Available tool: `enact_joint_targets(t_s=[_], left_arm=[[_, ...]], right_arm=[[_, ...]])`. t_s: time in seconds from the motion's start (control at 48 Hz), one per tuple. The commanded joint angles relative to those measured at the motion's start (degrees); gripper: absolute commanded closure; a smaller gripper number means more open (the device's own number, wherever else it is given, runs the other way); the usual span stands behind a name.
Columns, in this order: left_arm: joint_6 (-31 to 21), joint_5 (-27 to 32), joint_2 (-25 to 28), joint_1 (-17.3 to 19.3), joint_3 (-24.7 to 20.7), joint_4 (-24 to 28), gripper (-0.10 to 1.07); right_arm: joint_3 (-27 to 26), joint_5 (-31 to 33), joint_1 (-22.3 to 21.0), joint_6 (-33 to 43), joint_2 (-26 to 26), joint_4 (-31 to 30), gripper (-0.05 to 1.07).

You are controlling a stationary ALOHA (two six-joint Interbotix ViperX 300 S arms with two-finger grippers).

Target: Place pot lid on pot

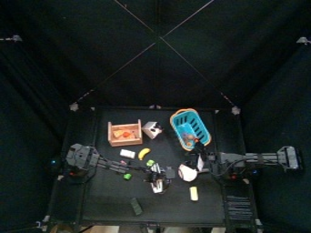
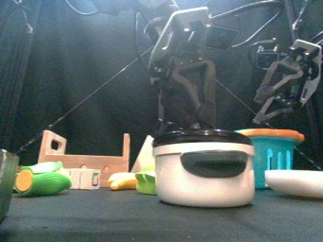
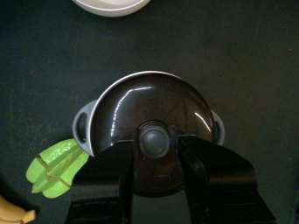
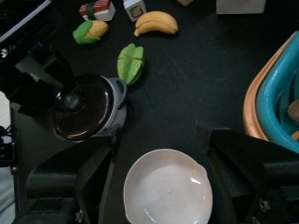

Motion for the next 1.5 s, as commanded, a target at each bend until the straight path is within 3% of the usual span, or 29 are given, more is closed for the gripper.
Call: enact_joint_targets(t_s=[0.0, 0.354, 0.729, 1.167, 1.479], left_arm=[[0.0, -0.26, -0.7, 0.18, -1.93, 0.18, 0.39], [0.0, -0.26, -0.53, 0.18, -1.93, 0.09, 0.35], [-0.18, -0.18, -1.32, 0.18, -1.93, 1.41, 0.08], [-0.53, -2.9, -4.22, 0.18, -1.14, 4.13, 0.08], [-0.97, -6.77, -7.38, 0.18, 3.43, 4.04, 0.08]], right_arm=[[-0.53, -0.18, 0.0, 0.0, 0.09, 0.09, 0.04], [-0.44, -0.18, 0.0, 0.0, 0.09, 0.09, 0.04], [-0.35, -0.18, 0.09, 0.0, 0.09, 0.09, 0.04], [-0.26, -0.18, 0.0, 0.09, 0.09, 0.09, 0.04], [-0.62, -0.18, 0.0, 0.09, 0.09, 0.09, 0.04]])
